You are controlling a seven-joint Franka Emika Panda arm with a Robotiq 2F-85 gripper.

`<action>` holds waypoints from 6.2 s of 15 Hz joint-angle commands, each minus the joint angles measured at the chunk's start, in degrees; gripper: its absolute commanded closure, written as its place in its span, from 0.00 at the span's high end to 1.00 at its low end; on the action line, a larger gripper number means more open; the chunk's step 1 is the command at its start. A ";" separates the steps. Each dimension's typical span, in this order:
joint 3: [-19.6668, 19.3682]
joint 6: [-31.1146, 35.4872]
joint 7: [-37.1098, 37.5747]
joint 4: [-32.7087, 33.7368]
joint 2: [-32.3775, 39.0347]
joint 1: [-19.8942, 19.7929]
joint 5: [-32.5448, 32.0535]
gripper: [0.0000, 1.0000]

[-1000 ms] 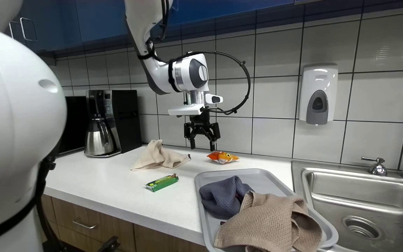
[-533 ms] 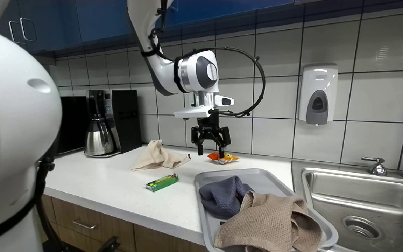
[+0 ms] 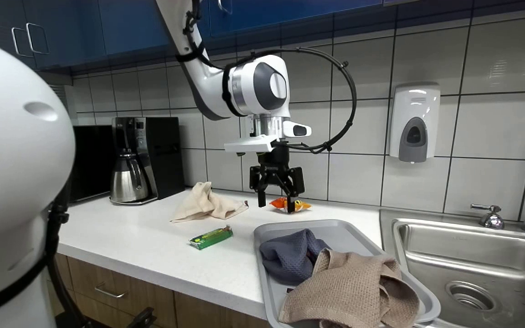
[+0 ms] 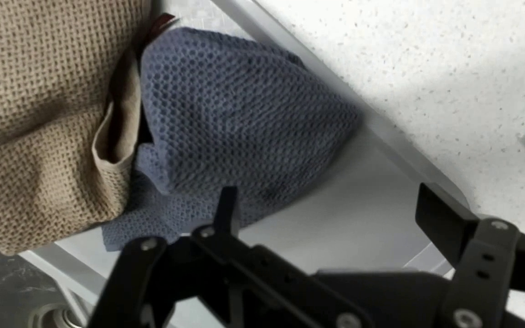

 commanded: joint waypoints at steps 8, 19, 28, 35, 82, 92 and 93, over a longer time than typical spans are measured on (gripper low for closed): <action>-0.18 5.99 3.73 -9.89 -6.02 -4.46 -0.54 1.00; -1.50 15.24 9.38 -10.37 -0.27 -5.33 -3.03 1.00; -4.10 18.53 11.33 -8.41 7.00 -3.80 -4.26 1.00; -4.92 18.49 10.64 -6.28 10.04 -2.38 -3.17 0.74; -4.22 16.20 9.73 20.66 17.44 -1.74 -0.04 0.03; -5.99 15.05 10.13 36.49 29.66 -1.41 2.85 0.03; -6.08 14.82 10.14 37.85 30.57 -1.45 3.13 0.03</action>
